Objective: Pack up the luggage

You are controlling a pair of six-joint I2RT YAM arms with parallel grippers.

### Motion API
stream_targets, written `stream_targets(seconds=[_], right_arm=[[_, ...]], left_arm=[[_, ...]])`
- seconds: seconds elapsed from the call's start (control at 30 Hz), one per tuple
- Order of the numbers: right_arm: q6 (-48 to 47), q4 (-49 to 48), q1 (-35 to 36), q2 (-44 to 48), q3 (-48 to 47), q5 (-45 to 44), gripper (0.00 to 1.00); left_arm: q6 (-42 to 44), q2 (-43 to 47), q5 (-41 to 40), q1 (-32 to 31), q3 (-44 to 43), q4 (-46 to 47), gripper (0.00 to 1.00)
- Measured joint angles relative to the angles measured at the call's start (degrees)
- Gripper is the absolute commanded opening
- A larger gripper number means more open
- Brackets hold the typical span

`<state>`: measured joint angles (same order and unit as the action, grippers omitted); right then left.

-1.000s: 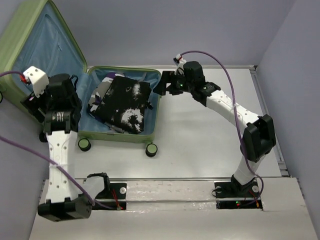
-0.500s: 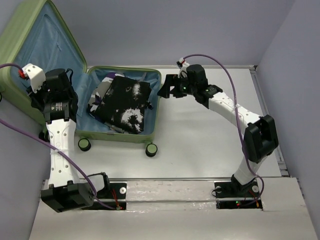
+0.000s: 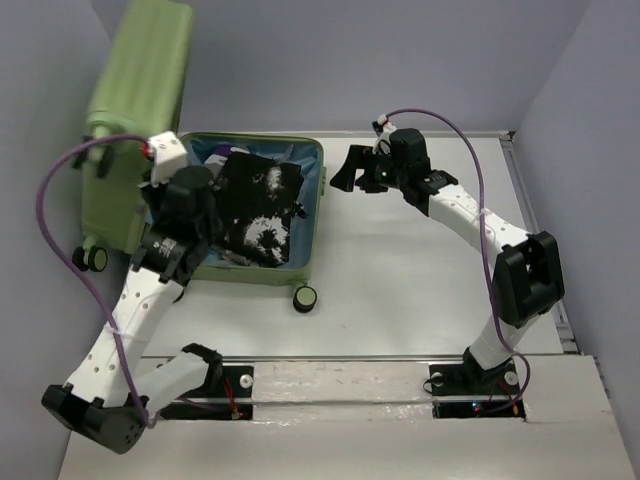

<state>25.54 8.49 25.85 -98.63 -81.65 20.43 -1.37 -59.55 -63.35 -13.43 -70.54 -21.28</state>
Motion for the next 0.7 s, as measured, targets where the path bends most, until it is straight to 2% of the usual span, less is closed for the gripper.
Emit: stream_targets(seconds=[0.07, 0.1, 0.13, 0.17, 0.2, 0.27, 0.37, 0.4, 0.5, 0.53, 0.57, 0.6, 0.63, 0.7], right_arm=[[0.2, 0.0, 0.0, 0.5, 0.7, 0.0, 0.93], [0.3, 0.0, 0.0, 0.7, 1.0, -0.2, 0.93], [0.4, 0.0, 0.0, 0.8, 1.4, -0.5, 0.93], [0.5, 0.0, 0.0, 0.9, 1.6, -0.9, 0.93], [0.7, 0.0, 0.0, 0.9, 1.9, -1.3, 0.93], [1.3, 0.0, 0.0, 1.3, 2.6, -2.8, 0.92], [2.3, 0.1, 0.0, 2.4, 4.1, -5.8, 0.83], [2.4, 0.0, 0.0, 2.6, 4.3, -6.7, 0.83], [3.1, 0.0, 0.0, 3.5, 5.4, -9.8, 0.73], [3.3, 0.0, -0.3, 3.7, 5.7, -10.7, 0.61], [3.4, 0.0, -0.4, 4.0, 6.2, -11.8, 0.52], [3.5, 0.0, -0.4, 4.2, 6.6, -12.6, 0.33], [3.7, -0.1, -0.5, 4.5, 7.3, -13.6, 0.26], [4.2, -0.1, -0.7, 5.0, 8.4, -14.7, 0.15]], left_arm=[[3.0, 2.8, -1.7, -11.0, 3.3, 1.2, 0.06], [4.4, 4.0, -1.6, -16.6, 5.0, 1.7, 0.1], [4.8, 4.7, -1.0, -20.2, 5.7, 1.5, 0.24], [5.3, 5.2, 0.4, -23.7, 6.4, 0.4, 0.56], [5.4, 5.4, 2.2, -28.3, 6.5, -2.1, 0.72], [4.9, 5.4, 5.6, -33.4, 6.4, -5.1, 0.91], [2.3, 6.8, 15.8, -39.2, 2.3, -9.3, 0.91], [1.9, 7.7, 17.5, -39.6, 1.1, -10.1, 0.9], [0.6, 12.0, 27.9, -40.6, -1.9, -11.3, 0.89], [0.5, 13.8, 29.2, -40.6, -2.1, -10.0, 0.86], [0.5, 16.0, 30.9, -40.3, -2.7, -8.3, 0.74], [0.4, 17.0, 31.4, -40.1, -3.3, -6.9, 0.64], [0.1, 17.8, 31.2, -40.1, -4.4, -5.7, 0.5], [-0.1, 18.1, 28.4, -40.0, -8.0, -3.6, 0.38]])
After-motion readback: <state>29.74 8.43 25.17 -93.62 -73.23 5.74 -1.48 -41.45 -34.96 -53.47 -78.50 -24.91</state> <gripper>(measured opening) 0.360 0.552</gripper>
